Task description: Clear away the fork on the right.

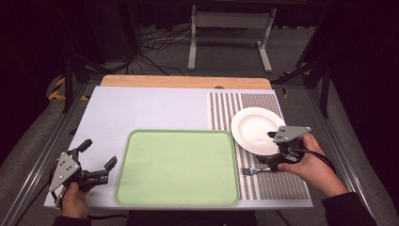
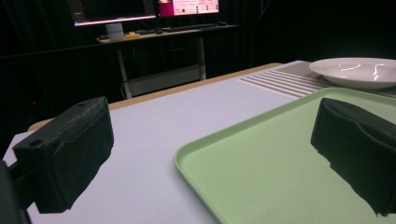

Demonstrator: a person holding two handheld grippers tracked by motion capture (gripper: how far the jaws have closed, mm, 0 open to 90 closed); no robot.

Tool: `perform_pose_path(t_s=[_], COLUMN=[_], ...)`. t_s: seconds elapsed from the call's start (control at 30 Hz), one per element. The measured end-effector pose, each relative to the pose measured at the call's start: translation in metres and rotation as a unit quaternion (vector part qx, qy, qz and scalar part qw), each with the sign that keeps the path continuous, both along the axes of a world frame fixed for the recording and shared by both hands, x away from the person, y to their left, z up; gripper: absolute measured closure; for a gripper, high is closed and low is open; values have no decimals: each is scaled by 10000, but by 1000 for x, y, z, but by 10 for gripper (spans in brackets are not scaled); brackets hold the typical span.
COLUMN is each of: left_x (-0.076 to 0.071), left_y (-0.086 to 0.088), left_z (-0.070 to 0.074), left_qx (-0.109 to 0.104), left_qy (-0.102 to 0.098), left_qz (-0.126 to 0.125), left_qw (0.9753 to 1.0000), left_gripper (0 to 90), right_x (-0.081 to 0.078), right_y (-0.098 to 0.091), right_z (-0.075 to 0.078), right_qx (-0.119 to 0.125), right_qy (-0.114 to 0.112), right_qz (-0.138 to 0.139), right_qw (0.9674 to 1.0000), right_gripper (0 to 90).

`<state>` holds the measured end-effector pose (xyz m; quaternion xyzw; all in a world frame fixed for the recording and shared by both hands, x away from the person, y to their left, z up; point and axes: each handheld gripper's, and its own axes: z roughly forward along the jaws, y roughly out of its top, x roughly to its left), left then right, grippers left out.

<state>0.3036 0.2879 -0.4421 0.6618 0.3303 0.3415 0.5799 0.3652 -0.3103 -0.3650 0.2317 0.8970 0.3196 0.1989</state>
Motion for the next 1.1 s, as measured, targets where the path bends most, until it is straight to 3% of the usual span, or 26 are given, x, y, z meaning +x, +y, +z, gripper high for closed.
perform_pose_path(t_s=[0.07, 0.2, 0.5, 0.73, 1.0, 1.1], left_x=[0, 0, 0, 0, 0, -1], left_y=[0, 0, 0, 0, 0, 0], left_z=[0, 0, 0, 0, 0, 0], left_qx=[-3, 3, 4, 30, 18, 4], left_qy=[-6, -21, -5, -12, -11, -17], left_qz=[-6, -3, -12, -24, 26, 22], left_qw=[10000, 10000, 10000, 10000, 10000, 10000], left_gripper=[0, 0, 1, 0, 0, 1], right_x=[1, 5, 10, 14, 16, 18], right_y=[0, 3, 4, 4, 7, 6], right_z=[1, -2, -6, -10, -15, -17], right_qx=[-73, -408, -880, -1175, -1621, -1666], right_qy=[40, 392, 664, 1085, 1376, 1403], right_qz=[36, 267, 468, 750, 918, 997], right_qw=[10000, 9980, 9928, 9843, 9728, 9709], right_gripper=[81, 98, 101, 129, 128, 130])
